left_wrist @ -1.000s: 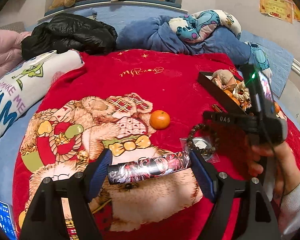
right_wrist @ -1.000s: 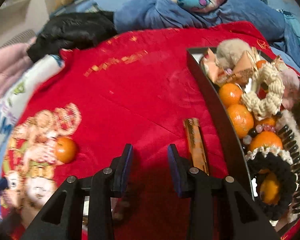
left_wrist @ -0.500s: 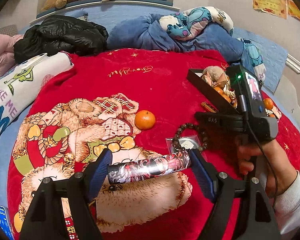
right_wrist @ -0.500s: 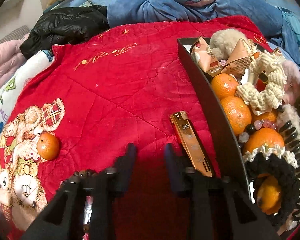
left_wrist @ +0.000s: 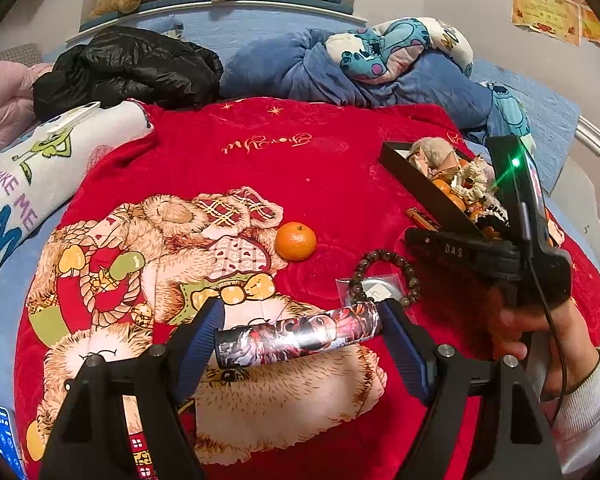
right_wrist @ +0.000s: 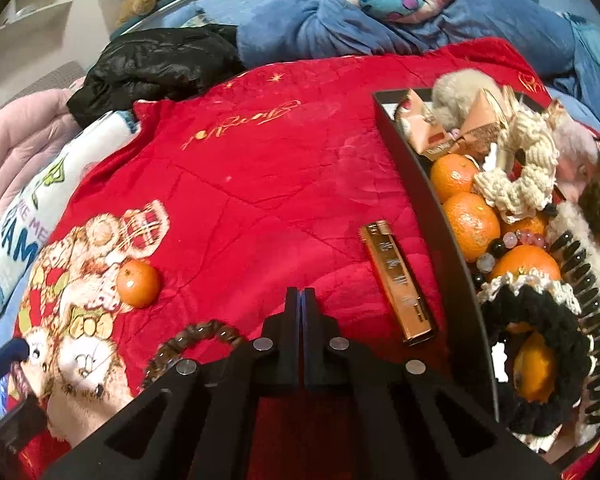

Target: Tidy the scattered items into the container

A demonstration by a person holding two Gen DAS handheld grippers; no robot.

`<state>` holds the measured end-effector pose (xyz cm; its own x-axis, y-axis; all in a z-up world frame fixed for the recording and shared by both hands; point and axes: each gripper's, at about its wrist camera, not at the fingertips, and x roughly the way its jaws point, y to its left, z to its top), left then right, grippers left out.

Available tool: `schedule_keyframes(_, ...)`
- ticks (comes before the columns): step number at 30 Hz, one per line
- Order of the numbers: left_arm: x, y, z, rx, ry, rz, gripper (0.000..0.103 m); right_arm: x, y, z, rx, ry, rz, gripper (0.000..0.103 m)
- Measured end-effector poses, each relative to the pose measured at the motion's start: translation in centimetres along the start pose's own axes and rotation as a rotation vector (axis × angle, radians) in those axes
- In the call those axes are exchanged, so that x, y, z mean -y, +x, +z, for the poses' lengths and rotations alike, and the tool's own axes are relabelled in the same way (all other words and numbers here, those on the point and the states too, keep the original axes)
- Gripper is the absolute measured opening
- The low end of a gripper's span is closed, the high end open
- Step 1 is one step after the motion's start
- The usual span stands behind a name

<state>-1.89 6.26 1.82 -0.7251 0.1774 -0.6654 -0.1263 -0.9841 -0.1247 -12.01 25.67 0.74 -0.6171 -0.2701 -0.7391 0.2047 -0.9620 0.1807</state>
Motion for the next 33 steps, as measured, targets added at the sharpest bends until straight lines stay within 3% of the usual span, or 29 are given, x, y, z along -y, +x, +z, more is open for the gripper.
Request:
schedule_keyframes(5,-0.2,0.2,0.0,-0.01,-0.01,-0.003,0.081,0.9,0.6,0.1,-0.007,0.022,-0.059,0.001)
schedule_keyframes(7,-0.3,0.2,0.1,-0.009,-0.012,-0.005,0.081,0.5,0.0,0.2,0.031,-0.014,-0.146,0.007)
schedule_keyframes(10,-0.5,0.3,0.2,-0.013,-0.03,-0.01,0.081,0.1,0.1,0.1,0.02,-0.041,-0.133,0.016)
schedule_keyframes(14,-0.8,0.3,0.5,-0.02,-0.061,-0.041,0.081,-0.6,0.4,0.0,0.01,-0.071,-0.222,0.019)
schedule_keyframes(17,-0.9,0.4,0.8,-0.022,-0.07,-0.058,0.081,-0.9,0.0,-0.3,0.017,-0.085,-0.243,0.025)
schedule_keyframes(22,-1.7,0.7,1.4,-0.025,-0.09,-0.072,0.081,-2.4,-0.5,-0.9,0.054,-0.111,-0.242,0.048)
schedule_keyframes(23,-2.0,0.9,1.4,-0.025,-0.091,-0.064,0.081,-3.0,-0.5,-1.0,0.067,-0.124,-0.263,0.06)
schedule_keyframes(24,-2.2,1.0,1.4,-0.028,-0.093,-0.058,0.081,-3.5,-0.7,-1.0,0.088,-0.141,-0.303,0.1)
schedule_keyframes(27,-2.9,1.3,1.5,-0.041,-0.102,-0.069,0.081,-3.6,-1.5,-1.1,0.142,-0.141,-0.303,0.103)
schedule_keyframes(31,-3.7,1.1,1.7,-0.037,-0.134,-0.085,0.081,-1.8,-0.1,-0.5,0.076,-0.076,-0.195,0.102)
schedule_keyframes(33,-3.9,0.7,1.8,-0.024,-0.141,-0.09,0.081,-1.6,-0.4,-0.5,0.084,-0.06,-0.184,0.1)
